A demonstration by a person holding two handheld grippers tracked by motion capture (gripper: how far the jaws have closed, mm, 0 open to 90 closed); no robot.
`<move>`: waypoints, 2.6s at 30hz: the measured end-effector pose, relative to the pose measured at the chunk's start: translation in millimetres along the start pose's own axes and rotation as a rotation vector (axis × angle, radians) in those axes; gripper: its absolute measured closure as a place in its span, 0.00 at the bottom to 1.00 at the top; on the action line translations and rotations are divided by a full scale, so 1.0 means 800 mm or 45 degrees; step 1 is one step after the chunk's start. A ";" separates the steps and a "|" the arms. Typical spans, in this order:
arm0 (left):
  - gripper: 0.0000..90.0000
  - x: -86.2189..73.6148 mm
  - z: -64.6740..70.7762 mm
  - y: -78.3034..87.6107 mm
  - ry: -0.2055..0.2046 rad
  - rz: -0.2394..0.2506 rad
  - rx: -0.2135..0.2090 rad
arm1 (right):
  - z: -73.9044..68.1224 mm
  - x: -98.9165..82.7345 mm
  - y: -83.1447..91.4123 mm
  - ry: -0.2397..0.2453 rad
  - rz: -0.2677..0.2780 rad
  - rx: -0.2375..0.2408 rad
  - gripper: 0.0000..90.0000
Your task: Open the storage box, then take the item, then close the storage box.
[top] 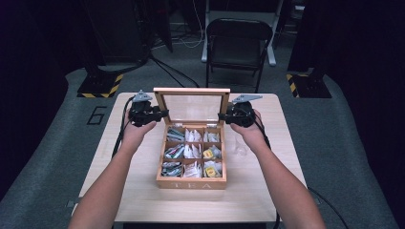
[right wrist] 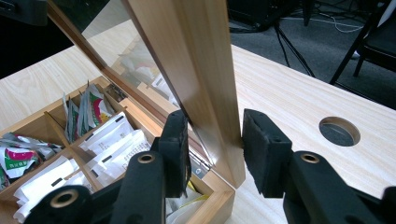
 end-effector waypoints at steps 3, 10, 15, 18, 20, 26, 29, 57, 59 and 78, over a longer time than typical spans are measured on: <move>0.70 0.000 -0.003 -0.001 0.004 0.002 0.006 | 0.001 0.002 -0.001 -0.005 -0.006 -0.006 0.69; 0.70 0.001 -0.006 -0.004 0.012 0.012 0.012 | 0.004 0.003 -0.004 -0.041 -0.005 -0.003 0.69; 0.71 0.002 -0.008 -0.007 0.009 0.022 0.029 | 0.006 0.003 -0.006 -0.038 -0.006 -0.002 0.69; 0.71 0.002 -0.008 -0.007 0.024 0.026 0.025 | 0.007 0.005 -0.006 -0.023 -0.010 -0.003 0.70; 0.68 0.001 -0.008 -0.006 0.041 0.025 0.014 | 0.006 0.005 -0.007 -0.022 -0.014 -0.002 0.71; 0.64 -0.001 -0.013 0.005 0.049 0.031 0.014 | 0.008 0.008 -0.010 -0.021 -0.012 -0.020 0.72; 0.64 -0.002 -0.012 0.008 0.060 0.042 0.020 | 0.009 0.008 -0.011 -0.030 -0.011 -0.018 0.72; 0.64 -0.018 -0.006 0.031 0.051 0.022 0.009 | 0.023 0.016 -0.028 -0.073 -0.043 -0.025 0.73; 0.64 -0.019 -0.006 0.031 0.057 0.021 0.008 | 0.024 0.016 -0.030 -0.085 -0.043 -0.026 0.73; 0.64 -0.033 -0.010 0.035 0.057 -0.010 0.018 | 0.025 0.019 -0.040 -0.103 -0.094 -0.049 0.65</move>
Point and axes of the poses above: each handheld gripper's, and its own axes: y roughly backward along the jaws, x roughly out of its top, z roughly to its right, the point moved 8 cm from there along -y, roughly forward along the jaws, and after that the axes turned 8 degrees about -x, right-handed, at the moved point
